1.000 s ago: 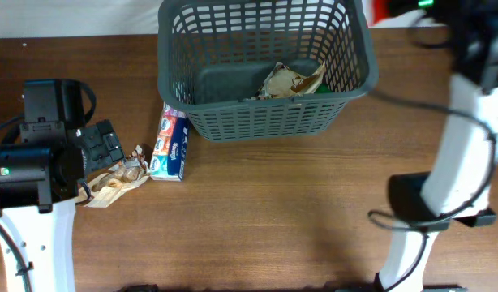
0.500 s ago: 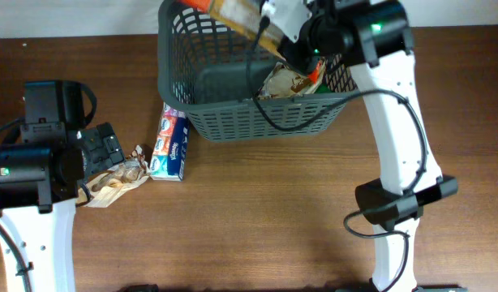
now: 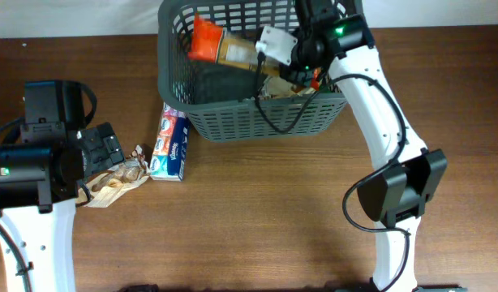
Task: Pack container
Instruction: 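Lower the spaghetti into the basket, open the right gripper, withdraw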
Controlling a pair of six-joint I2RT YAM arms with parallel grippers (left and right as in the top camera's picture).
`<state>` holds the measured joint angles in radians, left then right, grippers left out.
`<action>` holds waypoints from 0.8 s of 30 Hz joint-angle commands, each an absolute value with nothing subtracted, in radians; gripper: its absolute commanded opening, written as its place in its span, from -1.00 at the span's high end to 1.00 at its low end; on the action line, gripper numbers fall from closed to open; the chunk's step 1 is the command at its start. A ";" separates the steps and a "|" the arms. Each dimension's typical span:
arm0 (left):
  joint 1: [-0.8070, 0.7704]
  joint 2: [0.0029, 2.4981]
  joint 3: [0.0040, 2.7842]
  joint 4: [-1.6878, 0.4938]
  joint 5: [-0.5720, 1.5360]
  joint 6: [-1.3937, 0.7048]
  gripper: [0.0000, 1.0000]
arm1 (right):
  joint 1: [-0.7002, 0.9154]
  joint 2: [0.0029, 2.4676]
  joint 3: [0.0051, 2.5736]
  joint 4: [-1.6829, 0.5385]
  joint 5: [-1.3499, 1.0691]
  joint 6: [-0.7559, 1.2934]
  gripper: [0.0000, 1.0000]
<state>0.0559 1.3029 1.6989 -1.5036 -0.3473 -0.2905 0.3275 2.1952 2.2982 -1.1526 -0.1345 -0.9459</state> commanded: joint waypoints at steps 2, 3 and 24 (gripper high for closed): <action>0.062 1.304 1.702 -1.504 -0.343 -0.286 -0.99 | 0.318 2.167 2.256 -1.114 -0.172 -0.998 0.91; 0.062 1.304 1.702 -1.504 -0.343 -0.286 -0.99 | 0.318 2.167 2.245 -1.113 -0.172 -0.998 0.88; 0.062 1.304 1.702 -1.504 -0.343 -0.286 -0.99 | 0.306 2.094 2.464 -0.901 0.180 -0.541 -0.98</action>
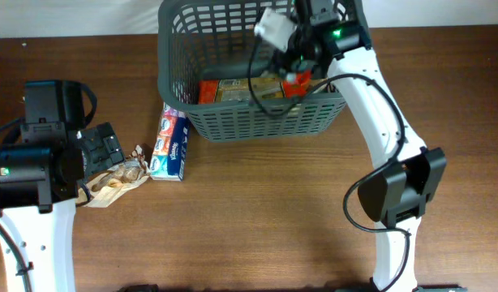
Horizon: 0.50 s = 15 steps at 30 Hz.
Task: Pack container
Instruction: 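Lower the spaghetti into the basket, open the right gripper, withdraw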
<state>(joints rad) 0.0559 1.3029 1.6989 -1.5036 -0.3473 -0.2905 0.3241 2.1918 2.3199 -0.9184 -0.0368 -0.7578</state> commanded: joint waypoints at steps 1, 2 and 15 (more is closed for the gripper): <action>0.062 1.304 1.702 -1.504 -0.343 -0.286 -0.98 | 0.300 2.086 2.502 -0.904 0.226 -0.513 -0.98; 0.062 1.304 1.702 -1.504 -0.343 -0.286 -0.99 | 0.289 2.078 2.557 -0.909 0.289 -0.476 -0.98; 0.062 1.304 1.702 -1.504 -0.343 -0.286 -0.99 | -0.060 1.972 2.909 -1.229 0.435 -0.062 -0.98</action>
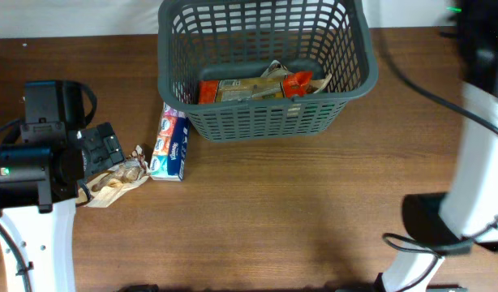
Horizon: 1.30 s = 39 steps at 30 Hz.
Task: Pack container
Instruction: 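Lower the spaghetti into the basket, open the right gripper, withdraw, then reach the left gripper down toward the Kleenex tissue multipack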
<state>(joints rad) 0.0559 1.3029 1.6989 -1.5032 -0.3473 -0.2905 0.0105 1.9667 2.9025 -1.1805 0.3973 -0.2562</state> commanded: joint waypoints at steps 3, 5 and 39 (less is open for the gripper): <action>0.062 1.304 1.702 -1.504 -0.343 -0.286 -0.99 | -0.170 1.968 2.908 -1.335 0.434 0.070 -0.98; 0.062 1.304 1.702 -1.503 -0.343 -0.286 -0.99 | -0.241 1.972 2.901 -1.419 0.434 0.142 -0.97; 0.059 1.588 1.687 -1.351 -0.023 -0.075 -0.98 | -0.505 2.088 2.146 -1.505 0.324 0.200 -0.98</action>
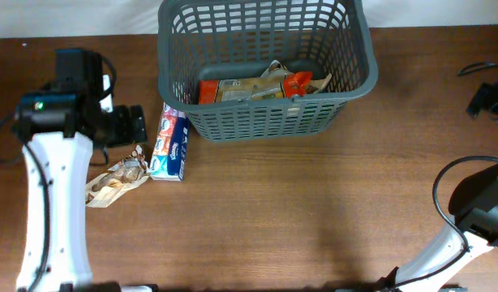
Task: Pack container
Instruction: 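Reach the left gripper down toward the Kleenex tissue multipack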
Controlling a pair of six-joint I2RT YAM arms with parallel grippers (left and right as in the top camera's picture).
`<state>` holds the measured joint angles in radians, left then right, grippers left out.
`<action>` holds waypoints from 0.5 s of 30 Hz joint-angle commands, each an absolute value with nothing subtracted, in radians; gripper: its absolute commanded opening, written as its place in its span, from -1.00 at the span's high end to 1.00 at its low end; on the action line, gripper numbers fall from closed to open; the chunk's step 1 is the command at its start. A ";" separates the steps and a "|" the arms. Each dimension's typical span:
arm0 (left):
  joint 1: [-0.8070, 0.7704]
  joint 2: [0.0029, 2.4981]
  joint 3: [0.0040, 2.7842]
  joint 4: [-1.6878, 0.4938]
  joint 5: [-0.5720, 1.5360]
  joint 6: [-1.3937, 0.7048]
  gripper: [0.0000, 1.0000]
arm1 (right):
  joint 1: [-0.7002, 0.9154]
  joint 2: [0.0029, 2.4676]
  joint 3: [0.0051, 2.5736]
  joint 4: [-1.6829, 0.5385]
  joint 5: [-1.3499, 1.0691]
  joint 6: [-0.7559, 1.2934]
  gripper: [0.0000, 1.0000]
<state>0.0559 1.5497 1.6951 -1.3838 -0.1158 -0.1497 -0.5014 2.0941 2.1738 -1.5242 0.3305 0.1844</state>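
The grey mesh basket [350, 69] stands at the back middle of the table. A tan packet with orange-red ends [249, 88] lies on its floor. A blue and white tissue pack [169, 146] rests on the table against the basket's left front corner. Left of it lies a crumpled tan snack bag [118, 178]. My left gripper [135, 123] hovers just left of the tissue pack's far end, jaws apart and empty. My right gripper [486, 99] is a small dark shape at the far right edge, away from the basket, its jaws unreadable.
The left arm's white link [54, 203] runs down the left side of the table. The right arm's base and cable [476, 211] sit at the right edge. Bare wood lies in front of the basket.
My left arm has moved back and to the right, bringing its gripper from beside the snack bag to just left of the tissue pack. The right arm has settled at the far right edge.
My right gripper held the tan and orange packet over the basket. Then the packet lay in the basket with the gripper above it. Then the right arm was swinging away to the right. The left arm stayed still until now, when it has reached toward the tissue pack.
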 commanded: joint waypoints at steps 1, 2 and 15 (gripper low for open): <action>0.059 1.598 1.687 -1.333 0.018 -0.039 -0.99 | -0.505 2.088 2.143 -1.497 0.324 0.200 -0.97; 0.059 1.607 1.687 -1.319 0.055 -0.010 -0.98 | -0.505 2.088 2.143 -1.495 0.324 0.200 -0.98; 0.059 1.763 1.652 -1.317 0.091 0.029 -0.98 | -0.505 2.088 2.143 -1.487 0.325 0.200 -0.98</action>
